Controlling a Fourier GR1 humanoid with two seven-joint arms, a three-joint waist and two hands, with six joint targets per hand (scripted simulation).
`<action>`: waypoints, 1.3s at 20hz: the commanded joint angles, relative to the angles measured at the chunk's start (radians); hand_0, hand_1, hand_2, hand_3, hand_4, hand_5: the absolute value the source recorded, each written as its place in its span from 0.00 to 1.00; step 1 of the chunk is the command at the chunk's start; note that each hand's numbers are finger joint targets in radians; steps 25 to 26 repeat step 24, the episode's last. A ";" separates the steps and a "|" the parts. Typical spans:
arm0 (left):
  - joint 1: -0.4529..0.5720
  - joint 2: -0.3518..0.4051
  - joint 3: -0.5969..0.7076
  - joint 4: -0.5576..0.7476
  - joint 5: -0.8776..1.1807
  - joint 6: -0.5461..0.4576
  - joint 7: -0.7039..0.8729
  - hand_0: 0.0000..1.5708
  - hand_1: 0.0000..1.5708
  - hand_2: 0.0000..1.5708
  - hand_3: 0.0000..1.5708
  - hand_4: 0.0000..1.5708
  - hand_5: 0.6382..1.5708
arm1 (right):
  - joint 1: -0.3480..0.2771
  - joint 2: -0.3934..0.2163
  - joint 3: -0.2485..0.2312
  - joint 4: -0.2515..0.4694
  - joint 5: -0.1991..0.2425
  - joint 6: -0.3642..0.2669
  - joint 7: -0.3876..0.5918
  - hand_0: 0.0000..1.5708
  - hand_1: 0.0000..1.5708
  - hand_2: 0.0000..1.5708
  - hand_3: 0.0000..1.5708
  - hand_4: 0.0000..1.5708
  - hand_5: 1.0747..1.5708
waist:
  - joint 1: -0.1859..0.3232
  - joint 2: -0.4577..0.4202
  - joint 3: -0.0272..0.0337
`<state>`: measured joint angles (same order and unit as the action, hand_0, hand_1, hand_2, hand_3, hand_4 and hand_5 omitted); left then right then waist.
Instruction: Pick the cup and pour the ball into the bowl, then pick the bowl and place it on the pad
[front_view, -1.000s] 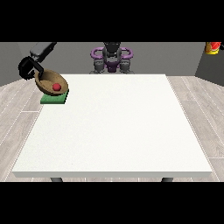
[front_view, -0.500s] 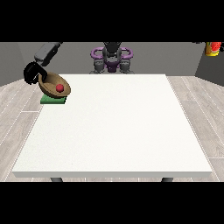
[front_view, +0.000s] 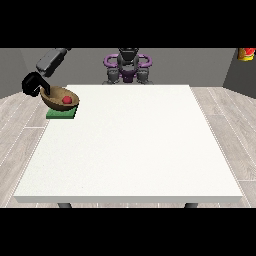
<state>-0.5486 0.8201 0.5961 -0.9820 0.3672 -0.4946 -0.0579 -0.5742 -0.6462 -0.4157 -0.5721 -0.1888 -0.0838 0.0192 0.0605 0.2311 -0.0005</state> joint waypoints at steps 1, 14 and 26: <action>0.023 0.015 0.004 0.024 0.007 -0.021 -0.025 0.00 0.00 0.00 0.00 0.76 0.99 | -0.006 -0.016 -0.017 0.014 -0.016 0.005 0.001 0.95 0.95 0.89 0.51 0.00 0.95 | -0.003 -0.003 0.0008; -0.030 0.057 0.002 0.028 0.015 0.011 -0.041 0.00 0.00 0.00 0.00 0.76 1.00 | -0.080 0.019 0.060 0.036 0.048 -0.023 -0.028 0.12 0.12 0.26 0.50 0.00 0.76 | 0.024 0.059 0.0013; 0.074 -0.071 -0.076 -0.004 -0.023 0.064 -0.009 0.00 0.00 0.00 0.00 0.76 1.00 | -0.096 -0.032 0.118 0.024 0.088 0.061 0.084 0.00 0.00 0.00 0.00 0.13 0.61 | -0.009 -0.139 -0.0004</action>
